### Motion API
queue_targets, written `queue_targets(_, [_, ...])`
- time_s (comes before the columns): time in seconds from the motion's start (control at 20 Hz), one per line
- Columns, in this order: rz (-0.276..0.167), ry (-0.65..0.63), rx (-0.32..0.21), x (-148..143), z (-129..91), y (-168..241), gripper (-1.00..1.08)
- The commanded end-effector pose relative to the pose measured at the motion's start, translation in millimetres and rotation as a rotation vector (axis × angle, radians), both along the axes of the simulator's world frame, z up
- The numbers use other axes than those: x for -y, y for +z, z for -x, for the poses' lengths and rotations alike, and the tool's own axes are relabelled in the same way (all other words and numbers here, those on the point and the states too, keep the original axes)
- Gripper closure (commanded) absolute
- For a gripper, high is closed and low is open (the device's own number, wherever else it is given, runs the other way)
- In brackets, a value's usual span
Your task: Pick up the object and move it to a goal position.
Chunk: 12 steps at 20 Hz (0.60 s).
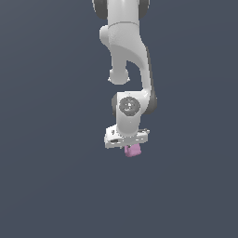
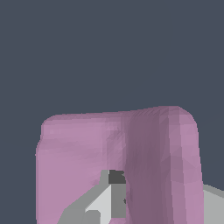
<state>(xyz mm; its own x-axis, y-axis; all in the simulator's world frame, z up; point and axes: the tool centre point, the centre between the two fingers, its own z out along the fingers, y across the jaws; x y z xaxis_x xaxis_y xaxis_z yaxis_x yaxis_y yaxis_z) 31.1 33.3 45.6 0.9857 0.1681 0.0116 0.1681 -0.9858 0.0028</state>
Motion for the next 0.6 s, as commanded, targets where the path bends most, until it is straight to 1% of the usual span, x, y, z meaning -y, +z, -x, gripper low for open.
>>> queue_targets(0.0, [0.000,0.001,0.000,-3.2,-0.1,5.6,1.08])
queue_targets(0.25, [0.000,0.001,-0.001,-15.4,-0.9,30.9,1.08])
queue_targets(0.55, [0.000,0.002,-0.003,-39.4,-2.7,81.8,1.08])
